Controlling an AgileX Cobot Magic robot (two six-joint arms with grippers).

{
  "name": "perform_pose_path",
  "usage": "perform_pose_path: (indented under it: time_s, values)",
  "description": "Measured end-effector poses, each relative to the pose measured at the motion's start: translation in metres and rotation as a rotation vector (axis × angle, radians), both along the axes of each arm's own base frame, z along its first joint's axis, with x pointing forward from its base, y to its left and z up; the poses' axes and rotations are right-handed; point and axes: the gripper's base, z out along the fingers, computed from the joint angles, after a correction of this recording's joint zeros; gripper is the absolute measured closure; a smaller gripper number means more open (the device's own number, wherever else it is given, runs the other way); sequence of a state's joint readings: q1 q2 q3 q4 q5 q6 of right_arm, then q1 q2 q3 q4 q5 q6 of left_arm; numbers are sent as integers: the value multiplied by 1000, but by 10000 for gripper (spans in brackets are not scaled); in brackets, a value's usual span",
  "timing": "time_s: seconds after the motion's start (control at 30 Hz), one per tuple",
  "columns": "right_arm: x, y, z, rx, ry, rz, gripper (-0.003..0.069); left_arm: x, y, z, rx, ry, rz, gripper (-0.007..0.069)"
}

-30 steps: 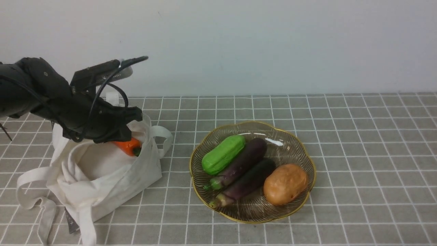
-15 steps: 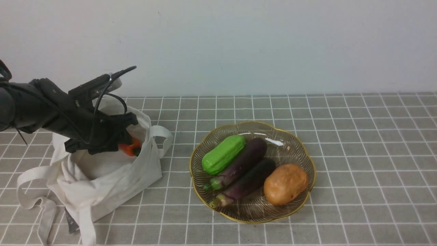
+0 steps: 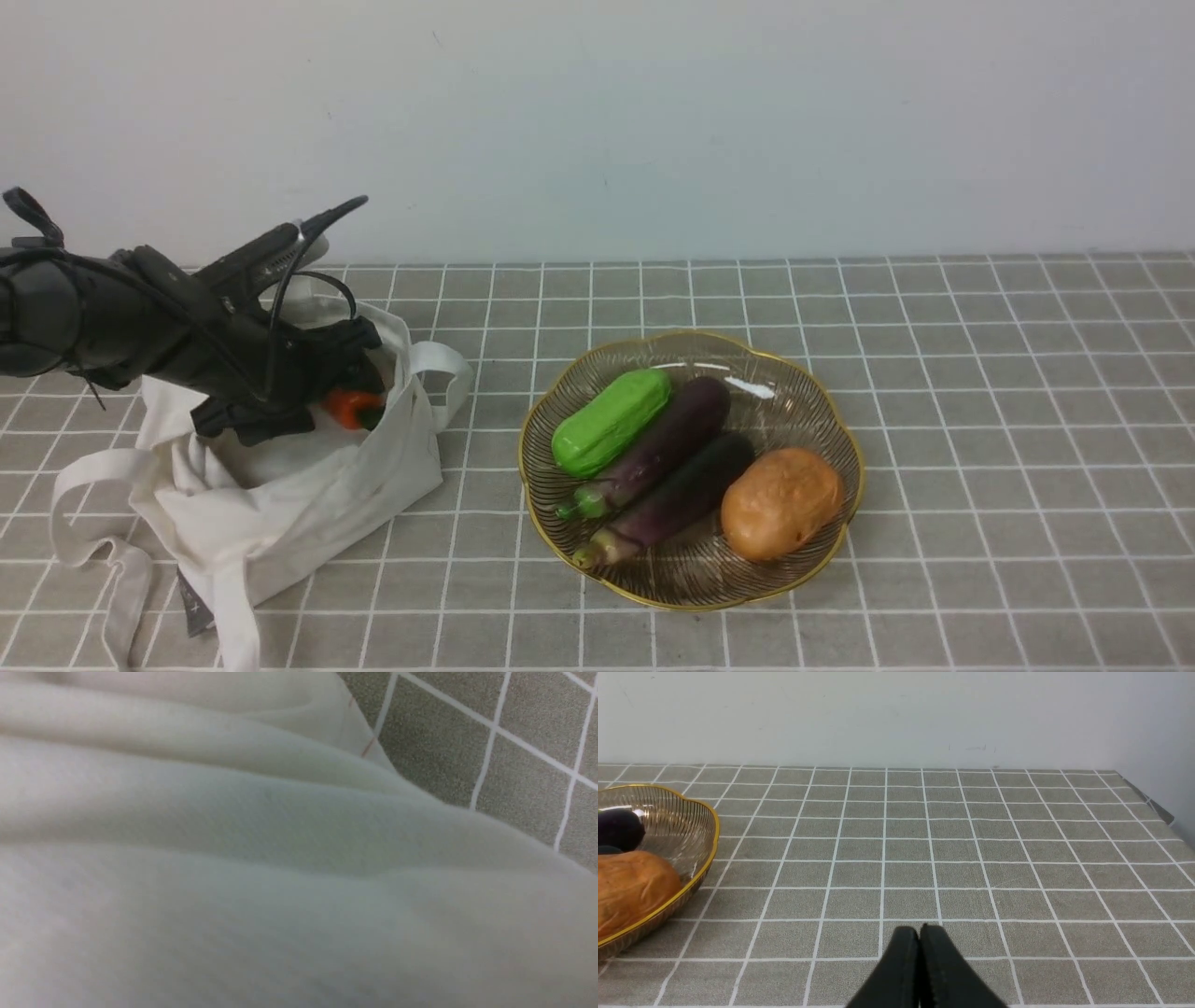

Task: Take vegetables from bag on grey coffee tablecloth place on plate.
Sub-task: 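Reach into the cloth bag toward a vegetable inside it with the left gripper, then take the carrot out of the bag and place it on the plate with the left gripper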

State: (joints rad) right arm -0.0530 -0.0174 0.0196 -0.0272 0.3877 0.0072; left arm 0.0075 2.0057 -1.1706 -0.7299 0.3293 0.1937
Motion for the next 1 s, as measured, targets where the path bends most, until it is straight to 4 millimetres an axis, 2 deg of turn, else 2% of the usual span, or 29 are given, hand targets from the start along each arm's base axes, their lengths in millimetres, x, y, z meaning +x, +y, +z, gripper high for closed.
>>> perform_pose_path:
  time_s: [0.1, 0.23, 0.5, 0.53, 0.63, 0.77, 0.93, 1.0]
  values:
    - [0, 0, 0, 0, 0, 0, 672, 0, 0, 1, 0, -1, -2, 263]
    - [0, 0, 0, 0, 0, 0, 672, -3, -1, 7, 4, 6, -36, 258]
    - [0, 0, 0, 0, 0, 0, 672, -24, -8, 50, -6, 42, -192, 258]
    - [0, 0, 0, 0, 0, 0, 672, -31, -10, 61, -18, 50, -220, 258]
    - [0, 0, 0, 0, 0, 0, 672, -38, -10, 70, -38, 79, -250, 258]
    - [0, 0, 0, 0, 0, 0, 672, -47, -10, 73, -54, 138, -295, 258]
    - [0, 0, 0, 0, 0, 0, 672, -57, -8, 68, -47, 253, -349, 258]
    - [0, 0, 0, 0, 0, 0, 672, -66, -7, 62, -49, 373, -383, 258]
